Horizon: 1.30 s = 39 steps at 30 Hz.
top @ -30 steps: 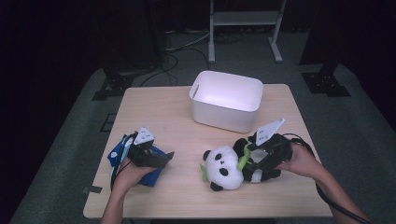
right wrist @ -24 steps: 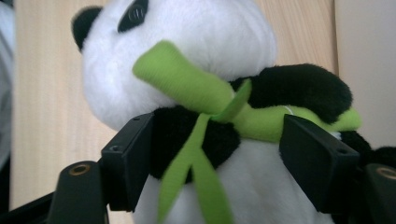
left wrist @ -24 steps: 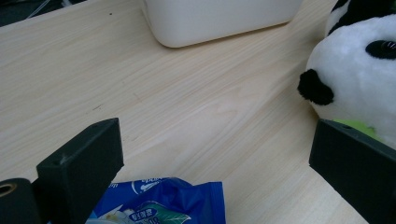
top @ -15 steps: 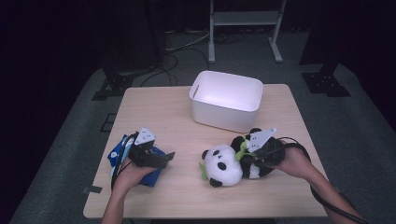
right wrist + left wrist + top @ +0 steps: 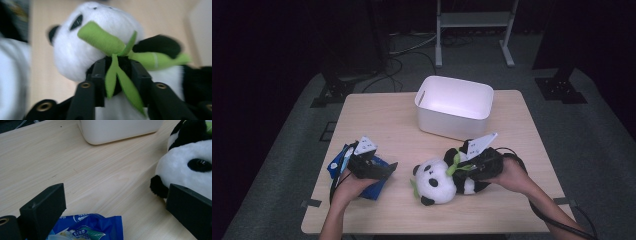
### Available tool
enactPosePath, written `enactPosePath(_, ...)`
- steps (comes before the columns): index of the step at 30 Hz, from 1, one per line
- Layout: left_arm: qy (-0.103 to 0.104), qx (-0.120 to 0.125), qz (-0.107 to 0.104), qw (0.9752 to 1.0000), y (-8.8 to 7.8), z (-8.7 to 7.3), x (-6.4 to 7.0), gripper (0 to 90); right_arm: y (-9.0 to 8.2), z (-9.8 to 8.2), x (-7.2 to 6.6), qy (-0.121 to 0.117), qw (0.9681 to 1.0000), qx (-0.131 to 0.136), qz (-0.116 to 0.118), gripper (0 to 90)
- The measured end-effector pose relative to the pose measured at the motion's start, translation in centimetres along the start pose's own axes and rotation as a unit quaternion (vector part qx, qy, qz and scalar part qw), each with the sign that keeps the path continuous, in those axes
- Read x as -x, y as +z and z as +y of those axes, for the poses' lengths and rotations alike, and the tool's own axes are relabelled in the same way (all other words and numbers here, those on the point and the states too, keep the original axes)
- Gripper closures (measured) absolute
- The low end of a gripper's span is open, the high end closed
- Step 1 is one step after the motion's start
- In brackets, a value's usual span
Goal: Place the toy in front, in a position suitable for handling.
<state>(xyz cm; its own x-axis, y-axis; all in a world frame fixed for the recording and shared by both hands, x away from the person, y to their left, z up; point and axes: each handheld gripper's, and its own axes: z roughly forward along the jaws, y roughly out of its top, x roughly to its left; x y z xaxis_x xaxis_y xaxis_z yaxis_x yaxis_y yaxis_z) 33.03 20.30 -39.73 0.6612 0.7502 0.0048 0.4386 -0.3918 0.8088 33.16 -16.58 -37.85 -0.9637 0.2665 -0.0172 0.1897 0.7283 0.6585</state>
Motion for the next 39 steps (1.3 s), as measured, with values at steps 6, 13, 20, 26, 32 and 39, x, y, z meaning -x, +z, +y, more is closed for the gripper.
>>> enactPosePath(6, 0.000, -0.001, -0.001, 1.0000, -0.1, 0.0, 0.0, 1.6, -1.3, 0.4, 0.5, 0.020, 0.9995, 0.010, 0.025, 43.0)
enactPosePath(13, 0.000, -0.007, -0.006, 1.0000, 0.1, 0.0, 0.1, 1.7, -2.5, 0.6, 1.8, 0.019, 0.9997, 0.005, 0.014, 36.8)
enactPosePath(20, 0.001, -0.011, -0.008, 0.9999, 0.1, -0.2, -0.2, 1.7, -0.9, -0.7, 2.5, 0.022, 0.9989, -0.019, 0.035, 35.4)
enactPosePath(26, 0.002, -0.014, -0.012, 0.9998, 0.1, -0.3, -0.3, 1.8, -0.8, -1.6, 2.1, 0.007, 0.9993, -0.017, 0.032, 35.9)
enactPosePath(32, 0.004, -0.017, -0.013, 0.9998, 0.0, -0.4, -0.5, 3.9, -0.8, -2.1, 1.8, 0.000, 0.9997, -0.002, 0.026, 35.8)
enactPosePath(39, 0.005, -0.018, -0.010, 0.9998, -0.4, -0.4, -1.1, 4.8, -0.8, -2.8, 1.8, -0.003, 0.9995, 0.021, 0.022, 35.6)
